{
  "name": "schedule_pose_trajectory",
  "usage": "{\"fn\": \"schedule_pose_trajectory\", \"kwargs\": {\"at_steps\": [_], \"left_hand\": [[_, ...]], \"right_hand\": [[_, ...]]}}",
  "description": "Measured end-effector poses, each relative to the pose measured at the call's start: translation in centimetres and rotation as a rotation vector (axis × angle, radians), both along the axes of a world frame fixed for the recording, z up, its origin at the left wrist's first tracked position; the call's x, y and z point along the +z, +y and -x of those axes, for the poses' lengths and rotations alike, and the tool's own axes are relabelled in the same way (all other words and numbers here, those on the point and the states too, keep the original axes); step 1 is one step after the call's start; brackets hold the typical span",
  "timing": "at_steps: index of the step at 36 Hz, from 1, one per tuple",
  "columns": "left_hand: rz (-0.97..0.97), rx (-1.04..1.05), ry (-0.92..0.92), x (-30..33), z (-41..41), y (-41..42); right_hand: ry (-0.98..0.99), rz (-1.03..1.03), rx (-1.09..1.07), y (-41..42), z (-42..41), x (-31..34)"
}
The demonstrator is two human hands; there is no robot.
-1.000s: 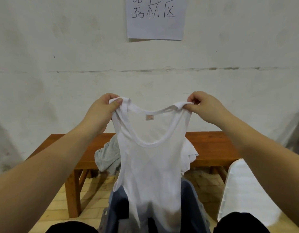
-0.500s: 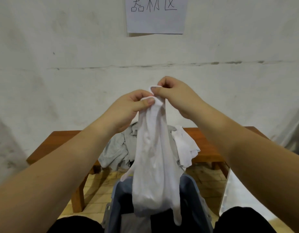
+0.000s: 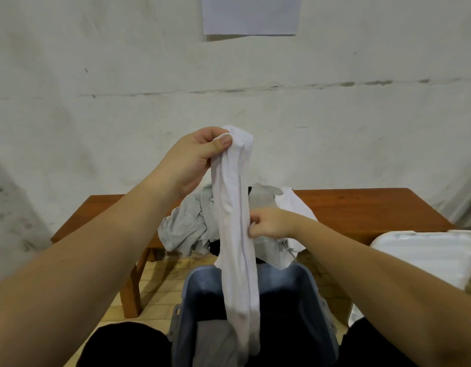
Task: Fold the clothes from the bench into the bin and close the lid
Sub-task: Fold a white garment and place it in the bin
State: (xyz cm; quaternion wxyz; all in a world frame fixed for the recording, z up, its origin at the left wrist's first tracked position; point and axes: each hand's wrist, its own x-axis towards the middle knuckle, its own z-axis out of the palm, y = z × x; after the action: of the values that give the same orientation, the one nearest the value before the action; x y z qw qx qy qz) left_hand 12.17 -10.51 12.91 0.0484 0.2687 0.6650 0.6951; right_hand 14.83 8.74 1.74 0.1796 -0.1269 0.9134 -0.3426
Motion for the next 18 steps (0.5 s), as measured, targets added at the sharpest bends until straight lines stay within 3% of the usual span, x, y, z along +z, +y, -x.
{"fn": "schedule_pose_trajectory", "kwargs": {"at_steps": [3, 9, 18], "left_hand": [[0.007, 0.022, 0.013, 0.0, 0.3, -1.0], [-0.027, 0.074, 0.015, -0.1, 0.8, -3.3], [-0.003, 0.25, 0.028, -0.8, 1.9, -5.3]], "right_hand": [[-0.016, -0.163, 0.063, 0.6, -0.1, -1.3], [-0.005, -0.275, 0.07, 2.3, -0.6, -2.9], [0.006, -0.135, -0.137, 5.5, -1.5, -4.1]]}}
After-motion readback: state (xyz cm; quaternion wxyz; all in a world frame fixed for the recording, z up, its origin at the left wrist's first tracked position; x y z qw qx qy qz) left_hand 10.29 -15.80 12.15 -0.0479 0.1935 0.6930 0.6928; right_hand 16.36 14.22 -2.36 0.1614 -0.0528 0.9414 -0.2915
